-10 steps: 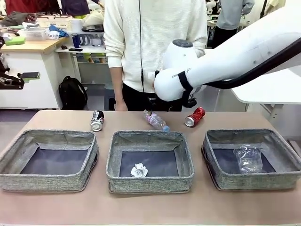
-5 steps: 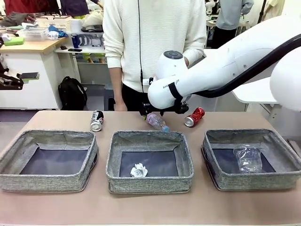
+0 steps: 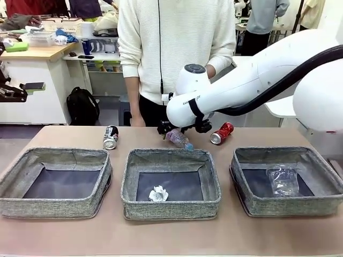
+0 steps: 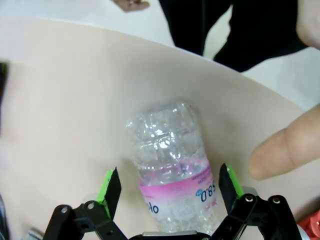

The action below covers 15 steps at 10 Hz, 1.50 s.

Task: Sort the waste into the appropriate baskets.
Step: Pick up the waste item pointed out by the person.

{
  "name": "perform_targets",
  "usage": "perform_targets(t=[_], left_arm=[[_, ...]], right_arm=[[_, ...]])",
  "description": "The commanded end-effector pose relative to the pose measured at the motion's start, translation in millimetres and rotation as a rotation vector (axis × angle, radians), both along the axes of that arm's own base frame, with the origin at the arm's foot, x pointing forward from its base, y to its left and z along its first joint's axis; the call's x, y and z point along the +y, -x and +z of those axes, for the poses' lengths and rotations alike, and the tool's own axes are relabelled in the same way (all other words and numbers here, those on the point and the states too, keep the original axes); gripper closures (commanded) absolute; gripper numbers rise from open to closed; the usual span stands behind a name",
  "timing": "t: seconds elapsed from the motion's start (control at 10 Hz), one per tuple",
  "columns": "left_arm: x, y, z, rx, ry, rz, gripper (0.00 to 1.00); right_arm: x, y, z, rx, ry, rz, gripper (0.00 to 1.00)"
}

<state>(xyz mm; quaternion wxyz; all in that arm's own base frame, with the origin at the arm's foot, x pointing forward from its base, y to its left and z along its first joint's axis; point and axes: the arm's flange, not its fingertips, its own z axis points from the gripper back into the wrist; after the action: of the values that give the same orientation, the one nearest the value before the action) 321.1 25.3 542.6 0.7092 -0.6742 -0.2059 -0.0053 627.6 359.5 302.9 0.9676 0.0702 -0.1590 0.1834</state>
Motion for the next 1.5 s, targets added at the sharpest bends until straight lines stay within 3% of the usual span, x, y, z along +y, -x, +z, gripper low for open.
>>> perform_targets(t=[0.0, 0.1, 0.2, 0.3, 0.4, 0.6, 0.7, 0.9, 1.4], left_arm=[[0.5, 2.6, 1.5, -0.003, 0.000, -0.010, 0.00], [0.5, 2.6, 1.5, -0.003, 0.000, -0.010, 0.00], [0.5, 2.6, 1.5, -0.003, 0.000, -0.010, 0.00], [0.5, 2.6, 1.5, -0.003, 0.000, -0.010, 0.00], [0.5, 2.6, 1.5, -0.003, 0.000, -0.010, 0.00], [0.5, 2.6, 1.5, -0.003, 0.000, -0.010, 0.00], [0.5, 2.6, 1.5, -0.003, 0.000, -0.010, 0.00], [0.5, 2.6, 1.5, -0.003, 0.000, -0.010, 0.00], [0.5, 2.6, 1.5, -0.003, 0.000, -0.010, 0.00]], right_arm=[[2.3, -6.0, 2.4, -0.006, -0.012, -0.010, 0.00], [1.8, -6.5, 3.2, 0.012, -0.020, -0.014, 0.00], [1.1, -6.7, 3.6, 0.033, -0.017, -0.010, 0.55], [0.5, -6.5, 3.9, 0.043, -0.002, -0.010, 0.57], [0.1, -6.2, 3.7, 0.044, 0.005, -0.012, 1.00], [-1.0, -7.1, 3.2, 0.051, 0.010, -0.011, 1.00], [-1.3, -7.1, 3.5, 0.049, 0.014, -0.014, 0.84], [-2.4, -7.5, 3.2, 0.051, 0.014, -0.016, 1.00], [-6.5, -3.6, 11.0, 0.083, -0.017, 0.022, 1.00]])
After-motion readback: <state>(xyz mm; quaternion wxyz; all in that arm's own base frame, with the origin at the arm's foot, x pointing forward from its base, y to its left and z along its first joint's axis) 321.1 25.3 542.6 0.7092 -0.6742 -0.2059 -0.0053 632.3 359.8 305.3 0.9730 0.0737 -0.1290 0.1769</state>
